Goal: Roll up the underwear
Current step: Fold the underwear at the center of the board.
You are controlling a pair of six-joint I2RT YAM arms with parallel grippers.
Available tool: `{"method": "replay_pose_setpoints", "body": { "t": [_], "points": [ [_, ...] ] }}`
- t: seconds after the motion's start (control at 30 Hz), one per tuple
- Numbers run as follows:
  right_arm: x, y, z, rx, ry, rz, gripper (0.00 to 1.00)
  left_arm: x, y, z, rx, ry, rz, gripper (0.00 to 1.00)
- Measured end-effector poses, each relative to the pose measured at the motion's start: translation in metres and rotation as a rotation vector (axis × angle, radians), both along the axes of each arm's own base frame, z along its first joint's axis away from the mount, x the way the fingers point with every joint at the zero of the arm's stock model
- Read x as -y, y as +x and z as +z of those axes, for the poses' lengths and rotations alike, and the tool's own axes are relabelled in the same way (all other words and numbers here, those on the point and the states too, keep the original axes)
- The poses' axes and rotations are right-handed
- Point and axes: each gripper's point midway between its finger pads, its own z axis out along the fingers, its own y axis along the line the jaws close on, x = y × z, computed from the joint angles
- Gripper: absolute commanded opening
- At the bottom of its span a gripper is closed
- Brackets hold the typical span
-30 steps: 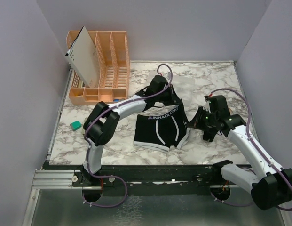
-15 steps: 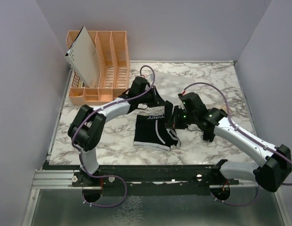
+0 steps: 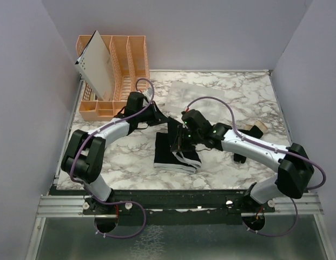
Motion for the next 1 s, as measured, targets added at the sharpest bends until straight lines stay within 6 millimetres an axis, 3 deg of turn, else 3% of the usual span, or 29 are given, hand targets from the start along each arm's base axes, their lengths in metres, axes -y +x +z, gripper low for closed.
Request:
{"method": "replay_pose_setpoints", "body": {
  "t": [0.4,0.77,1.0],
  "points": [
    [-0.026,-0.001,-0.046,-0.090,-0.026,0.025,0.01,-0.033,-0.004,-0.031,-0.041,0.070,0.025,0.00],
    [-0.039,-0.003,-0.037,-0.076,-0.027,0.071,0.04,-0.048,-0.012,-0.050,-0.074,0.106,0.043,0.01],
    [-0.045,0.002,-0.050,-0.089,-0.056,0.089,0.09,-0.048,-0.006,-0.059,-0.078,0.130,0.025,0.09]
  ]
}}
